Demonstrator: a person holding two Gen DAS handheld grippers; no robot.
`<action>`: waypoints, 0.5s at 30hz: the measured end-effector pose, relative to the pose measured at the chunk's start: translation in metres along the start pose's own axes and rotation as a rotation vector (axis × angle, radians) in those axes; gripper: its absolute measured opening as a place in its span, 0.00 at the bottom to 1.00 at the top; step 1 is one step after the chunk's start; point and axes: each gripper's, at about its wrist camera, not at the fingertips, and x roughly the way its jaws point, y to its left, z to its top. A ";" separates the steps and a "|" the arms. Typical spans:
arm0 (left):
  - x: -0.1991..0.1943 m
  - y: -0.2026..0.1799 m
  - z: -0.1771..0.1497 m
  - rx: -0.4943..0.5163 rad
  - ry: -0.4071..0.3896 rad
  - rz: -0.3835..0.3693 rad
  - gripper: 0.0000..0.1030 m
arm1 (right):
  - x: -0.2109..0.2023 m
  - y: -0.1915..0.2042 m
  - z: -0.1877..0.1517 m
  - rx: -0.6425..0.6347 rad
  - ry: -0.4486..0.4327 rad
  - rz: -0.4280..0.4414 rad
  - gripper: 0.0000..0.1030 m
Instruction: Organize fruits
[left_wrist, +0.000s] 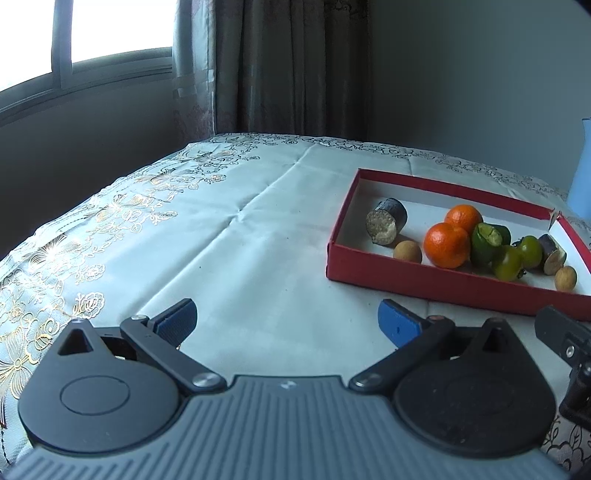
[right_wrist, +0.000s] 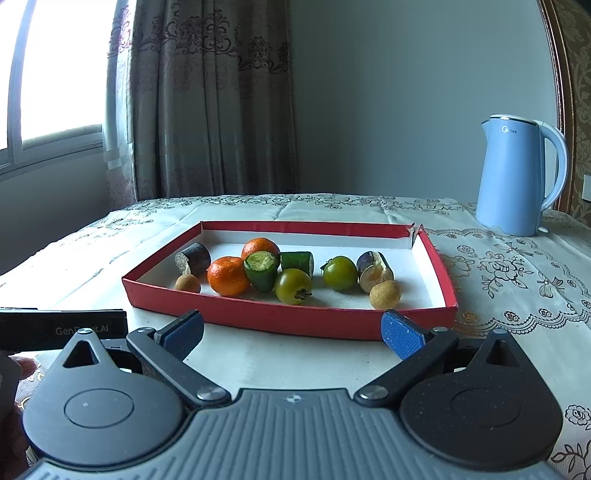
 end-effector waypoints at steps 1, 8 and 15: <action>0.000 0.000 0.000 -0.001 0.001 0.000 1.00 | 0.000 0.000 0.000 0.000 0.001 -0.001 1.00; 0.000 0.000 0.000 0.001 -0.001 -0.004 1.00 | 0.000 0.000 0.000 0.000 0.000 -0.003 1.00; -0.001 -0.002 0.000 0.010 -0.006 -0.002 1.00 | 0.000 0.000 0.000 0.000 0.000 -0.002 1.00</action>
